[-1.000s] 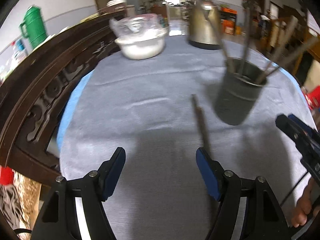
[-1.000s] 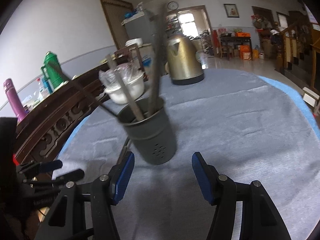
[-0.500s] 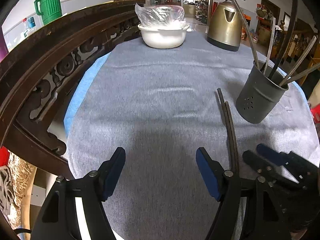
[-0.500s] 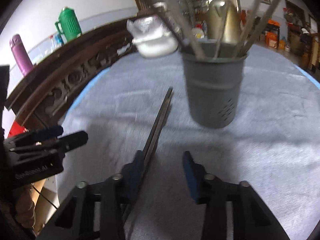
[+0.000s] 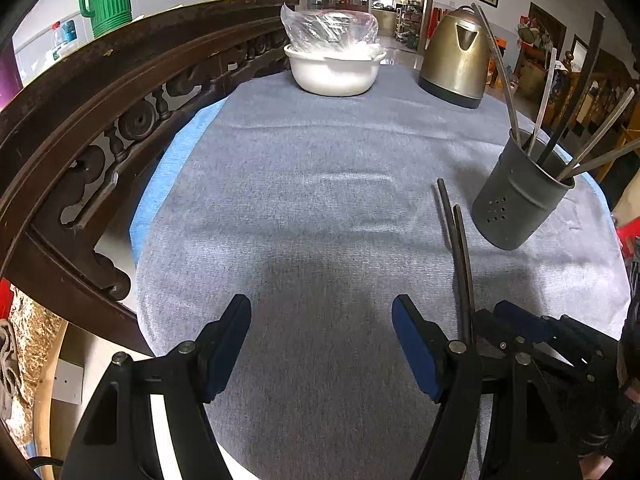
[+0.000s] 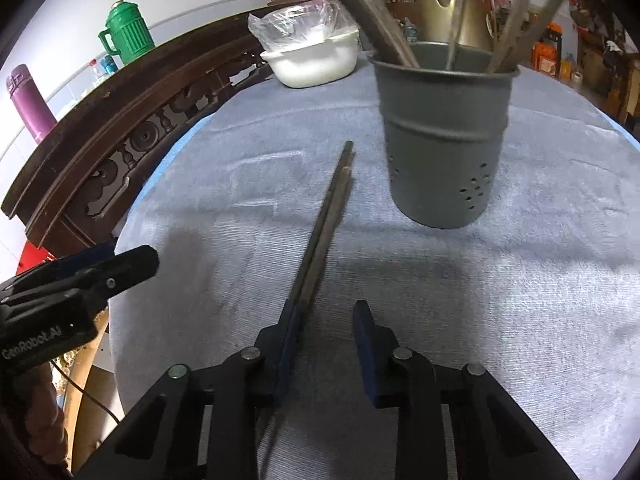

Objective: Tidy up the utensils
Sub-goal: 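Move both tools toward the remaining dark chopstick on the cloth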

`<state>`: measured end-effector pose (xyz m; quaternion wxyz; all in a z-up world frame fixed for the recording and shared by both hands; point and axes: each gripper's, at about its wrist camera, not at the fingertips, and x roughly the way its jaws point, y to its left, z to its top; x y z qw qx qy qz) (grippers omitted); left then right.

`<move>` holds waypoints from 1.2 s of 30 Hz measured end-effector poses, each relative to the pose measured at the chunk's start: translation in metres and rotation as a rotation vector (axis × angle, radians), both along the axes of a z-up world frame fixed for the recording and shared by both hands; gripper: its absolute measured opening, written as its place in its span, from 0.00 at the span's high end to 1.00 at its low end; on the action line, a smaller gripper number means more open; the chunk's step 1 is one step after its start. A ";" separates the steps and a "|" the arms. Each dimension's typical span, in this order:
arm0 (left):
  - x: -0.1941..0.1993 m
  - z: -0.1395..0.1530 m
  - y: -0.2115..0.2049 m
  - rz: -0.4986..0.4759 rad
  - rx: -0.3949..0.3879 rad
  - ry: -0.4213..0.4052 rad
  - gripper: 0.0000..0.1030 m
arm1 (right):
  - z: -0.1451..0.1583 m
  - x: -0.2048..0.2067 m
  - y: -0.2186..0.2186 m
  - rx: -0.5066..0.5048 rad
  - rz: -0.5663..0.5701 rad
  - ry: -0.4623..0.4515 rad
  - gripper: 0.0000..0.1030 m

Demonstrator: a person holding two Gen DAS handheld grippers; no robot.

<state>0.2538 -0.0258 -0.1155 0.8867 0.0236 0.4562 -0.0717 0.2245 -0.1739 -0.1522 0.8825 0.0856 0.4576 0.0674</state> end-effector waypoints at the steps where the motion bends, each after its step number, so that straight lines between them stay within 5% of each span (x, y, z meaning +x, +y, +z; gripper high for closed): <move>1: -0.001 0.000 -0.001 -0.003 -0.001 0.003 0.29 | 0.000 -0.001 -0.001 -0.013 -0.004 0.002 0.73; 9: -0.003 -0.004 -0.009 -0.023 0.002 0.023 0.29 | -0.001 0.003 0.000 0.072 -0.002 0.030 0.73; 36: -0.005 -0.006 -0.008 -0.014 -0.010 0.051 0.29 | 0.000 0.003 0.008 -0.046 0.063 0.072 0.75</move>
